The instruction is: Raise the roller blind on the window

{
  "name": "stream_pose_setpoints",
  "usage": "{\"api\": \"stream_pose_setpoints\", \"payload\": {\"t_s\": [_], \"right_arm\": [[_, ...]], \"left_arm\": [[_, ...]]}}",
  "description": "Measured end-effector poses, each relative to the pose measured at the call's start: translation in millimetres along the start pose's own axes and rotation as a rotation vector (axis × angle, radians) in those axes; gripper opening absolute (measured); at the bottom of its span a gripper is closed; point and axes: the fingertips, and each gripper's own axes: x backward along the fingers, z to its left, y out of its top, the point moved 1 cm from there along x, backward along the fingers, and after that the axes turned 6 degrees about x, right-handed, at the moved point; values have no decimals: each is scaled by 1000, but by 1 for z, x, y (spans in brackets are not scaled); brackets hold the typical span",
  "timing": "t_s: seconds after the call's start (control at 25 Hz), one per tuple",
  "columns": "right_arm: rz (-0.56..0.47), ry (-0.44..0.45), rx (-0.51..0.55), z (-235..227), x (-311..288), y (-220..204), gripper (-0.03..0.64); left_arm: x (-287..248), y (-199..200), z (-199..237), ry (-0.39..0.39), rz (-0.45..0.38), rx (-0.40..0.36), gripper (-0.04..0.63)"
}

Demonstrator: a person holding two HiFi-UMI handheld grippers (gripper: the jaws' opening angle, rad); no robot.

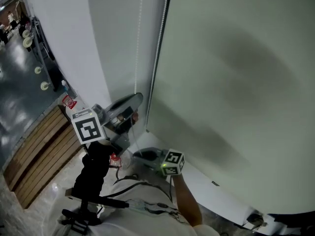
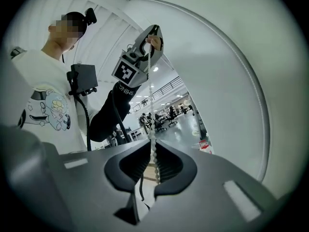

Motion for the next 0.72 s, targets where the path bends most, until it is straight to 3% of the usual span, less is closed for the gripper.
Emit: {"api": "stream_pose_setpoints", "payload": {"t_s": [0.4,0.72], "right_arm": [[10,-64,-63,-12,18,-28,90],[-74,-220,-2,-39,67,11,121]], "left_arm": [[12,-58,54,117,76,98,11],[29,-115,108,227,158,194,11]]}}
